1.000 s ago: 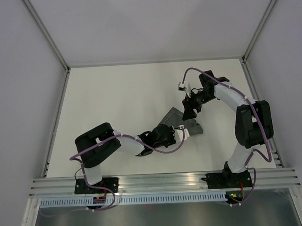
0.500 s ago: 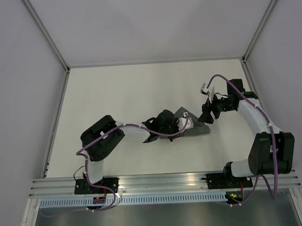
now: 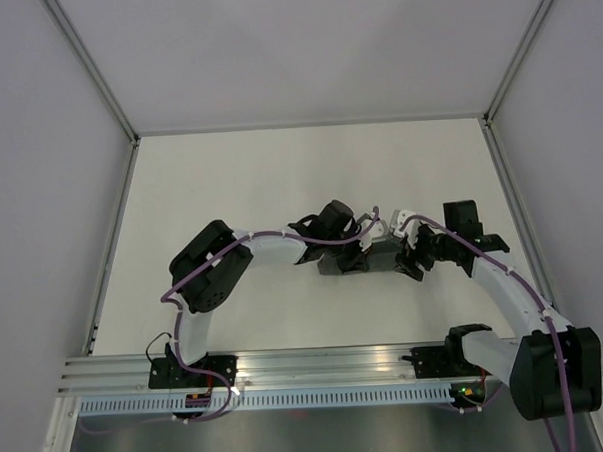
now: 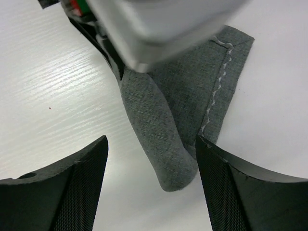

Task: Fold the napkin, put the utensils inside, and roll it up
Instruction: Roll the napkin at the center of the board.

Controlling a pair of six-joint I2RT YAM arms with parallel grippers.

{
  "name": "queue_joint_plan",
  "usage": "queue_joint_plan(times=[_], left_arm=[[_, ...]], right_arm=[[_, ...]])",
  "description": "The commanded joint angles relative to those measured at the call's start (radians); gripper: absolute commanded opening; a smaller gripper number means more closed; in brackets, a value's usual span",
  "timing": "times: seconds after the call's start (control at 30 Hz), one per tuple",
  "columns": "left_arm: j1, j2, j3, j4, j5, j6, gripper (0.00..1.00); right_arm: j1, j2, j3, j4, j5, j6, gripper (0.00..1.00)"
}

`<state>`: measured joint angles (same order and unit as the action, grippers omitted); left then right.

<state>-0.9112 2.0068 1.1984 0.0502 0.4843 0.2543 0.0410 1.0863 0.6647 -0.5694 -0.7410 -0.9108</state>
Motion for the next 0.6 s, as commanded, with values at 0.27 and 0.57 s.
queue_joint_plan(times=[0.27, 0.57], left_arm=[[0.012, 0.121, 0.053, -0.302, 0.08, -0.079, 0.02], [0.018, 0.147, 0.084, -0.323, 0.08, -0.093, 0.04]], right_arm=[[0.25, -0.094, -0.195, 0.336, 0.239, -0.003, 0.78], [0.347, -0.052, -0.229, 0.41, 0.327, 0.001, 0.78]])
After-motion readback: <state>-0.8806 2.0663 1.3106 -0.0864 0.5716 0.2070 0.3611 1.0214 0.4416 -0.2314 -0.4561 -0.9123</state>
